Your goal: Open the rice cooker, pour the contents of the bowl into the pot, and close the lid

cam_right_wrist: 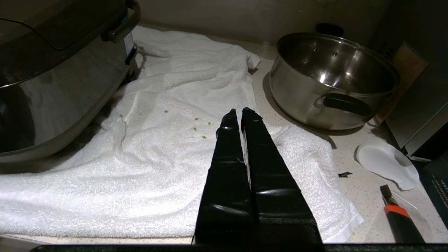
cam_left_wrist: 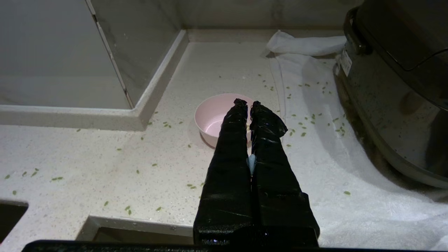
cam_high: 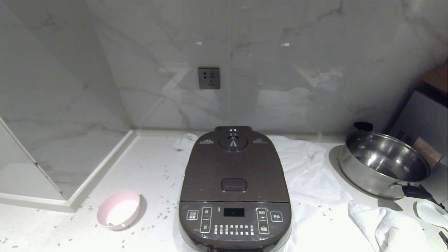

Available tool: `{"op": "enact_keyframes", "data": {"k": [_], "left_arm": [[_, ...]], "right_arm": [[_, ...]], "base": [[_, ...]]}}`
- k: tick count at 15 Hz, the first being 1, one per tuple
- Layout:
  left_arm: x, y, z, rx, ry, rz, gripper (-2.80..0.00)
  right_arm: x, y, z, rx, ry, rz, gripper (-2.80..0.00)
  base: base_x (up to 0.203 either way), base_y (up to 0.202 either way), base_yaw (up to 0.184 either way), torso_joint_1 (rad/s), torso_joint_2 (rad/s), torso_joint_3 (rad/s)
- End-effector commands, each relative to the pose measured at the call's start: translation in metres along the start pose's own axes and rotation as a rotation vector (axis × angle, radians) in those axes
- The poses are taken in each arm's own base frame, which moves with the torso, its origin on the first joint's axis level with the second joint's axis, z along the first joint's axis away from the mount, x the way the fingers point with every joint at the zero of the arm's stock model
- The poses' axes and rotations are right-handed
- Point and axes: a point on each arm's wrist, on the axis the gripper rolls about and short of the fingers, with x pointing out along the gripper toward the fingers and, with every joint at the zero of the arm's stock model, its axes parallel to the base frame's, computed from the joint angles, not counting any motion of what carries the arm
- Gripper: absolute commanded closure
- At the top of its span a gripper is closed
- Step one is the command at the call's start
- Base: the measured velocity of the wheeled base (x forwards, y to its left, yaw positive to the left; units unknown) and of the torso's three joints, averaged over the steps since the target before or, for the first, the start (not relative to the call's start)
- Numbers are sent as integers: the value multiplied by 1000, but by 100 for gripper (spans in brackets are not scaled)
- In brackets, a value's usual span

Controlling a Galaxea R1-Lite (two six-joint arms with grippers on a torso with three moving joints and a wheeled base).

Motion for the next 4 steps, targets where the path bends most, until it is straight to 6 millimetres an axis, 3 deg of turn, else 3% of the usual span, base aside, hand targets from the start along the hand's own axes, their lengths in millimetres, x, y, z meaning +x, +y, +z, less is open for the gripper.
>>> {"op": "enact_keyframes", "data": {"k": [1,4], "left_arm": [[1,0,-5,-1,15,-1,0],[1,0,-4,0,14,-1,0]], "right_arm": [[0,0,0,-2,-3,1,0],[0,0,0,-1,-1,1,0]], "base": [[0,0,0,0,0,0],[0,0,0,0,0,0]]}}
